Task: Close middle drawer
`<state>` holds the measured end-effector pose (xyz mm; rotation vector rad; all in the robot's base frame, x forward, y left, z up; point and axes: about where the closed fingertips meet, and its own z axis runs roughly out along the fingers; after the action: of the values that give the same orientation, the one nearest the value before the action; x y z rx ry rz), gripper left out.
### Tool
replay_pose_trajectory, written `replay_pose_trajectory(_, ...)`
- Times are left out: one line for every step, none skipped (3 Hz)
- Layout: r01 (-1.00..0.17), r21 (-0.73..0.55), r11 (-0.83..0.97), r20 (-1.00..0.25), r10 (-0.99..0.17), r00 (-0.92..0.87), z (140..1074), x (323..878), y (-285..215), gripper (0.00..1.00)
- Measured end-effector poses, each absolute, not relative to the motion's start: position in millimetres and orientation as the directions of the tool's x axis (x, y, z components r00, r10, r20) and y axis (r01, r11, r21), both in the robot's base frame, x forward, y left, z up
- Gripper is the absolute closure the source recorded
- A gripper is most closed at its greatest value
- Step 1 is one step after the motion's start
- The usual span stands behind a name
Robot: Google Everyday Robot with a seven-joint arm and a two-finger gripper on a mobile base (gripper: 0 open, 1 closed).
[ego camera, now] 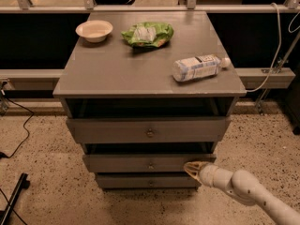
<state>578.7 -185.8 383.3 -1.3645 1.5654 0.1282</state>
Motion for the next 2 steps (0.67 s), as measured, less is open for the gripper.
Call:
replay_pose_trajectory(-0.784, -0.507, 0.359, -0.721, -0.675, 0.157, 381.7, 584.0, -184.9, 1.00)
replay_pose_trajectory(-0.782, -0.502, 0.370, -0.730, -0.665, 0.154, 376.6, 586.7, -189.4, 1.00)
